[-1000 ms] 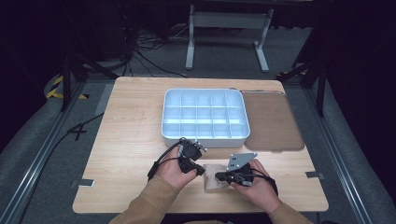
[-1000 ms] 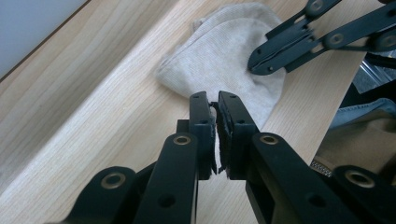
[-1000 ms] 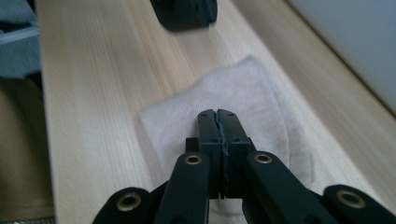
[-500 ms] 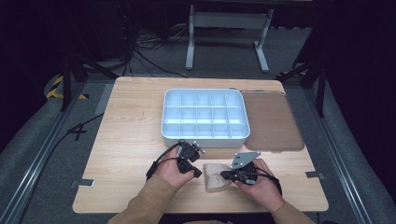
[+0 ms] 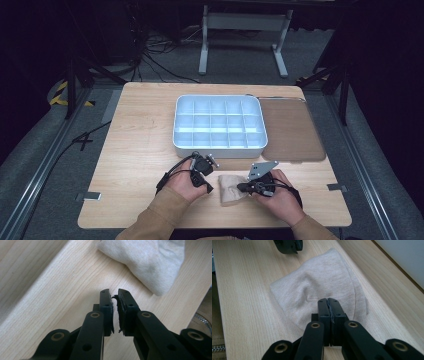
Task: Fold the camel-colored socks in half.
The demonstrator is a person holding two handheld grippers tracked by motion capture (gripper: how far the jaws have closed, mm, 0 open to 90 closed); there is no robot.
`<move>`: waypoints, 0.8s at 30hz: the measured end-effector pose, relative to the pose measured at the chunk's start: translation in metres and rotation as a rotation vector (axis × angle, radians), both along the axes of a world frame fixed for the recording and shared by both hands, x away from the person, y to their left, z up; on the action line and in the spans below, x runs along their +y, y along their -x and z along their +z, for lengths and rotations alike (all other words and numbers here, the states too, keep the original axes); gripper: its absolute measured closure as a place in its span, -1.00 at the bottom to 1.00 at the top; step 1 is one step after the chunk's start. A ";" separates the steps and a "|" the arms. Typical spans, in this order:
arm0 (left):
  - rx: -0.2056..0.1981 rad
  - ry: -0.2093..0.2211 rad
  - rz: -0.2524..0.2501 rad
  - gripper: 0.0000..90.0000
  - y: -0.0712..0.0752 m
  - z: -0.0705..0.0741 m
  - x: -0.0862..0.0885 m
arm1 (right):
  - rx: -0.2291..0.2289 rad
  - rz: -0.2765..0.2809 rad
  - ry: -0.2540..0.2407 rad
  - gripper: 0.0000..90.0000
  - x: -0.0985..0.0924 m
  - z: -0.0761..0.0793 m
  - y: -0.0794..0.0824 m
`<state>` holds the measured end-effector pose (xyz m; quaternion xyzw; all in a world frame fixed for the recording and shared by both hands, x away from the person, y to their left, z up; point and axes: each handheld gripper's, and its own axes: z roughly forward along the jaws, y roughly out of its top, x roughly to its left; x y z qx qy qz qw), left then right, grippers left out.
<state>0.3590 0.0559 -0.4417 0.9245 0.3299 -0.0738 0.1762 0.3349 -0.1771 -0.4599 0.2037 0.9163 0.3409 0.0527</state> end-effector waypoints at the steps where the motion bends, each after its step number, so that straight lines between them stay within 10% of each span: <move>1: -0.001 0.002 -0.004 0.84 0.000 -0.002 -0.001 | 0.001 -0.002 0.002 1.00 0.000 0.000 0.000; 24: -0.071 0.074 -0.073 0.98 0.002 -0.002 -0.024 | -0.016 0.001 0.029 1.00 0.003 0.001 0.002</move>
